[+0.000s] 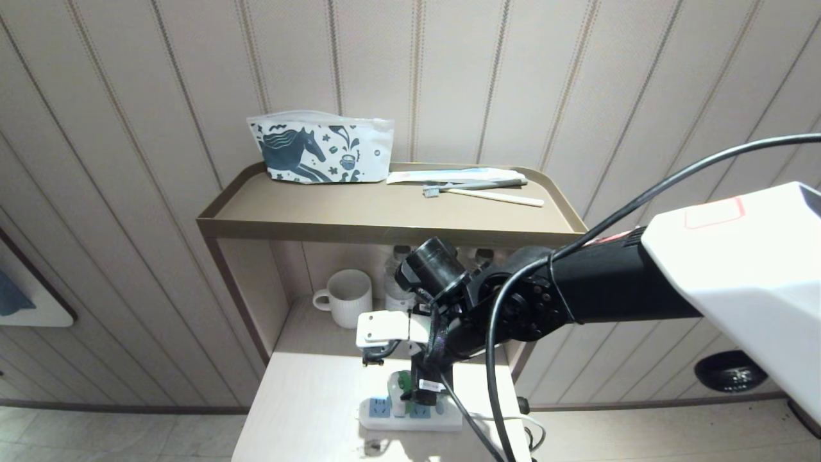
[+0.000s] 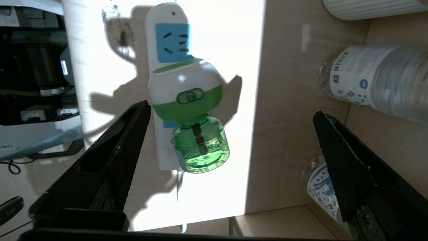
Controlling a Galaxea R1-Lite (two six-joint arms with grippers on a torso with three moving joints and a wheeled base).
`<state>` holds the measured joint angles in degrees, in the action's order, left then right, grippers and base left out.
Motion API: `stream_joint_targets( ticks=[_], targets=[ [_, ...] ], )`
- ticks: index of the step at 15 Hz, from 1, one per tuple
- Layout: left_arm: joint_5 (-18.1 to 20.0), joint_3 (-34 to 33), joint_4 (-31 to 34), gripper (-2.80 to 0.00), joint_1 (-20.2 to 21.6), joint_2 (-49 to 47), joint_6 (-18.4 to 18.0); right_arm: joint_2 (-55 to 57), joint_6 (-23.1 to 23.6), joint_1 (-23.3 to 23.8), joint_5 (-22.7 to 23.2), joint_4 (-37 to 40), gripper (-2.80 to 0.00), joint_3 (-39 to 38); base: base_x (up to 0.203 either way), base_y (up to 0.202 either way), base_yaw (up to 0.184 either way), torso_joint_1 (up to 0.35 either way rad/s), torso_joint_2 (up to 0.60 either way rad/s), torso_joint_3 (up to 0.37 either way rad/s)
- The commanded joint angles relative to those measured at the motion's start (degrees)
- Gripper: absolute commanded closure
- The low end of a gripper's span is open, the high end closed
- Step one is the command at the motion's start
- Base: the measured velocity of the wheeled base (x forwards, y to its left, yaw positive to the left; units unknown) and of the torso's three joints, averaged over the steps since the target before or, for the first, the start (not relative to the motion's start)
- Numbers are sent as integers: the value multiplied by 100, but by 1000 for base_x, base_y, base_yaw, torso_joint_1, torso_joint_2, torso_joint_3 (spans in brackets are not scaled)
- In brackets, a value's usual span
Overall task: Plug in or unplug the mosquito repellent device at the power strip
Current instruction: Hold the socket with your left hand and unplug it with your right hand
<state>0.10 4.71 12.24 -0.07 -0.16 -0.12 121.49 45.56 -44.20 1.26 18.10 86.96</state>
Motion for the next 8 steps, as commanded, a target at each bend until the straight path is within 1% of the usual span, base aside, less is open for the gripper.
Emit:
stream_joint_targets(
  ticks=[1,4,5,7,8],
  targets=[
    [-1,2,7,0,-1,-2,-3,-70,22,-72,-10,22,-280,-90,0,0,0,0,0,0],
    [-1,4,7,0,-1,-2,4,-117,64,-72,-21,186,-280,-83,0,0,0,0,0,0],
    [-1,2,7,0,-10,-2,2,-172,127,-70,-21,656,-280,13,0,0,0,0,0,0],
    [-1,4,7,0,-1,-2,4,-221,309,-64,-21,1686,-280,452,0,0,0,0,0,0],
    [-1,4,7,0,-1,-2,-5,-219,372,-63,-21,1827,-280,522,0,0,0,0,0,0]
  ],
)
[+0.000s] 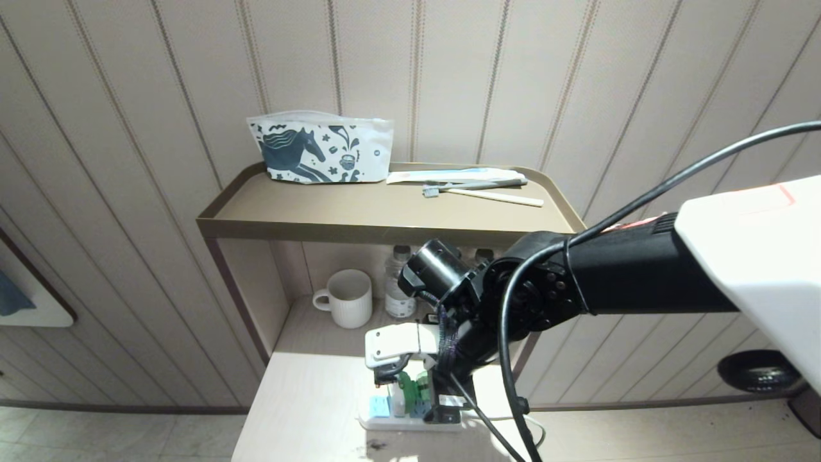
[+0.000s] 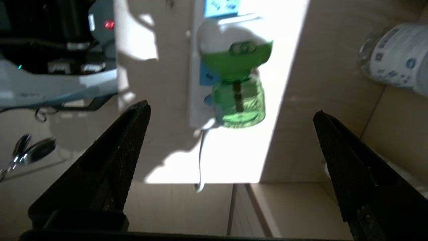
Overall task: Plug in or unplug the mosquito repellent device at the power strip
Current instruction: Hold the socket with your left hand and unplug it with your right hand
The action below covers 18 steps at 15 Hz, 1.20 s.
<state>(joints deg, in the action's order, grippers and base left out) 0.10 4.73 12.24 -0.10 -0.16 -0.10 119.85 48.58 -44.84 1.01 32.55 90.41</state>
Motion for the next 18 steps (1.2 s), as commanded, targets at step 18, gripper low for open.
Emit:
stream_joint_targets(
  ticks=[18],
  targets=[
    [-1,-7,7,0,2,-2,-8,875,673,8,-119,185,-280,734,0,0,0,0,0,0]
  ],
)
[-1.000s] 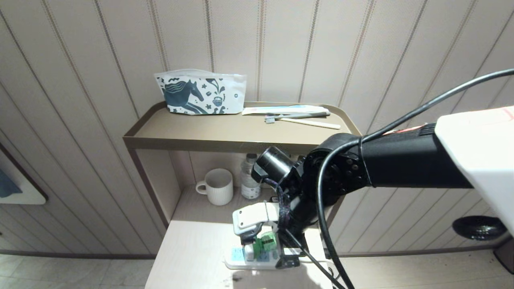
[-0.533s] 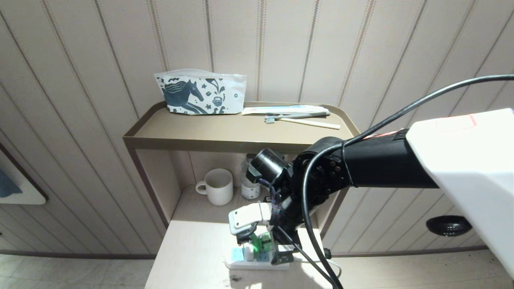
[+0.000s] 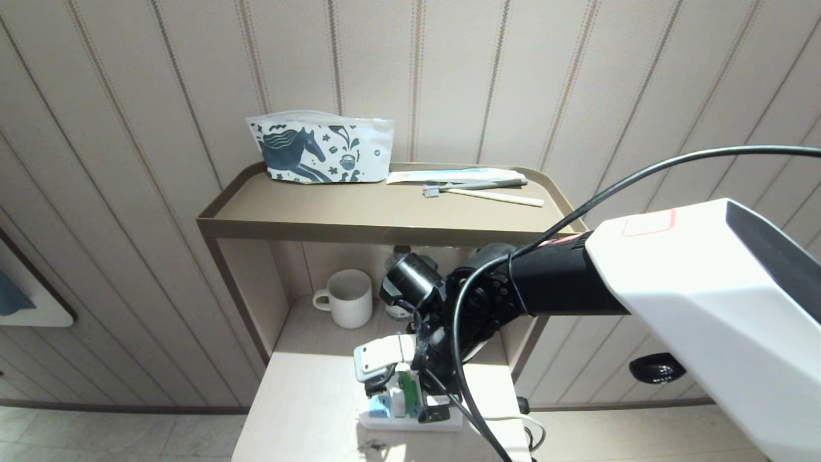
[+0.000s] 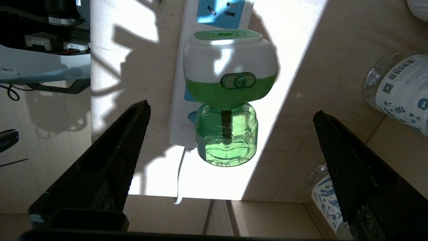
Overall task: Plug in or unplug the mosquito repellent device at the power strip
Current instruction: Hold the socket with your left hand and unplug it with your right hand
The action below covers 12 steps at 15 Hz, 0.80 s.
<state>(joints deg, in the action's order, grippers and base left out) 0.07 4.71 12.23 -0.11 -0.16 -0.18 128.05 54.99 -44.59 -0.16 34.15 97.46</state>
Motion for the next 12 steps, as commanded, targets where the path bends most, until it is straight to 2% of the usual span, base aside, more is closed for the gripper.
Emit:
stream_joint_targets(
  ticks=[1,4,6,7,12],
  targets=[
    [1,4,8,0,-5,-2,6,146,42,-61,-18,29,-280,160,0,0,0,0,0,0],
    [1,4,8,0,2,-2,1,215,150,-85,-104,31,-280,173,0,0,0,0,0,0],
    [1,4,8,0,2,-2,1,263,370,-92,-576,39,-280,102,0,0,0,0,0,0],
    [1,-3,8,0,-5,-2,1,294,406,-102,-668,33,-280,110,0,0,0,0,0,0],
    [1,-4,8,0,2,-2,3,694,373,-129,-663,13,-280,532,0,0,0,0,0,0]
  ],
)
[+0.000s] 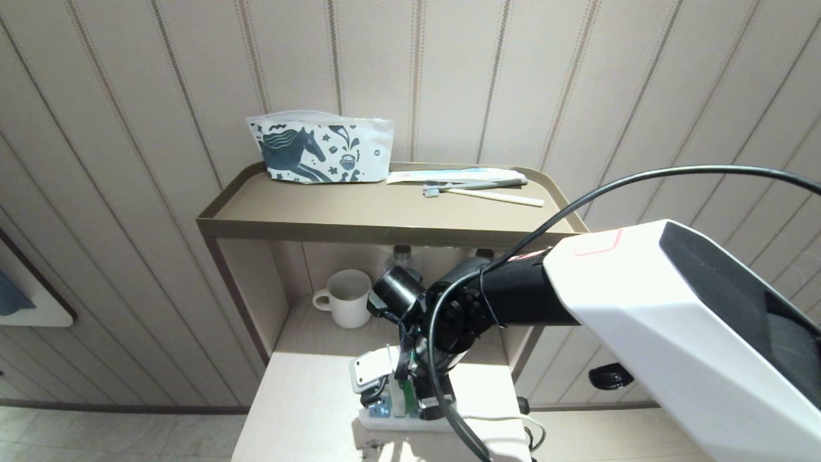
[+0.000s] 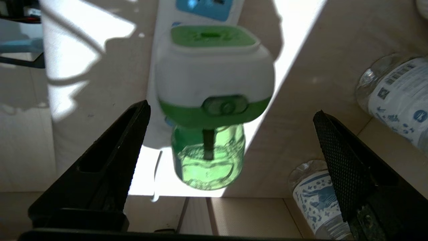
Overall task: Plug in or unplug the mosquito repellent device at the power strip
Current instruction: Hold the socket with your left hand and unplug it with your right hand
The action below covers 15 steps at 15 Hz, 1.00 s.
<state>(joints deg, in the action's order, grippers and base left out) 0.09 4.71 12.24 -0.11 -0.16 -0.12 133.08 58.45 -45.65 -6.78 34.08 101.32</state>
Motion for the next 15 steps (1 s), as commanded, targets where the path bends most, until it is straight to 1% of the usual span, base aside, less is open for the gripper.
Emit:
stream_joint_targets(
  ticks=[1,7,15],
  targets=[
    [0,4,7,0,-5,-2,2,219,26,-41,1,18,-280,179,0,0,0,0,0,0],
    [0,-2,7,0,1,-2,-5,427,8,-126,-8,36,-280,579,0,0,0,0,0,0],
    [0,4,7,0,2,-2,-6,482,-1,-164,-25,46,-280,723,0,0,0,0,0,0]
  ],
)
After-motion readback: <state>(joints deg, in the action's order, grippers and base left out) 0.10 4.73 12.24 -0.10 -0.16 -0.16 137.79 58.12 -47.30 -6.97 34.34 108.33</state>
